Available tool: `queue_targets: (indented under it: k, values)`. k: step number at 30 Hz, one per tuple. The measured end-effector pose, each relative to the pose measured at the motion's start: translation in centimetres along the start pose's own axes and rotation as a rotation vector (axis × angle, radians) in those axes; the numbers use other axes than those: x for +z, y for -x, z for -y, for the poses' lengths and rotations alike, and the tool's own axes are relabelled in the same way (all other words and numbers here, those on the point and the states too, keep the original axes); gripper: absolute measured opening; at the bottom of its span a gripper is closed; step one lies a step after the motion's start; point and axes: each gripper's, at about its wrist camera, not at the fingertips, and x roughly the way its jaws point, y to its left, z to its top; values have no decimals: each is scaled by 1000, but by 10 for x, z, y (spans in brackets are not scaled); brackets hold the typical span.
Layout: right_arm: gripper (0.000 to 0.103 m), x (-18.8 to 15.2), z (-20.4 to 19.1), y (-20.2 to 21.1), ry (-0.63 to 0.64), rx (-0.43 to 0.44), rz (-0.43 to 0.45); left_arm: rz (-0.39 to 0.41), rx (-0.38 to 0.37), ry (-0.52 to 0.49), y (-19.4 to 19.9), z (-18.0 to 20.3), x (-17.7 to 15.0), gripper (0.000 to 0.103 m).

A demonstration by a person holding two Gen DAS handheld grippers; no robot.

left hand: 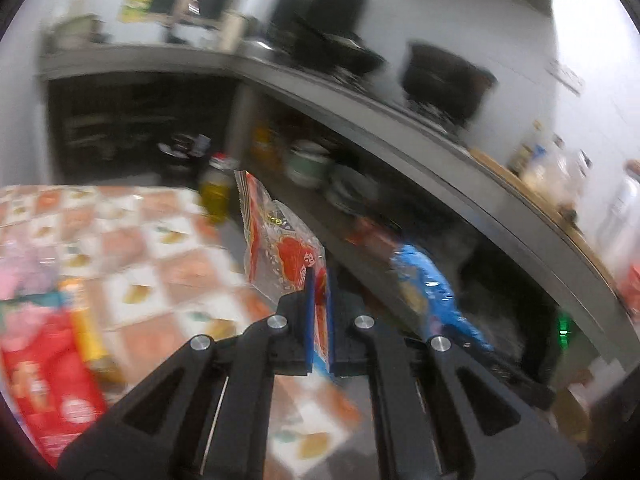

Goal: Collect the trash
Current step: 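Carry the blue bag toward the blue wastebasket while the left tool grasps a clear wrapper, then open both tools over the blue wastebasket, dropping the blue bag and wrapper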

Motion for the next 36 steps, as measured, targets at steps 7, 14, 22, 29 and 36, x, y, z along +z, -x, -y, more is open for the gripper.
queue_targets:
  k: [7,14,22,29,36]
  values:
    - [6,-28,97,-20,-269,-88,-90,-296,-77,-60,-147,63,-22,3]
    - [6,-55,185,-109,-509,-146,-245,-574,-17,-37,-293,63,-51,3]
    - [7,-58,241,-197,-610,-165,-322,-730,92,-101,-397,70,-75,4]
    - [49,-61,276,-258,-579,-254,-416,-734,174,-65,-426,61,-73,47]
    - [51,-57,272,-265,-502,-361,-404,-653,154,-79,-407,61,-51,56]
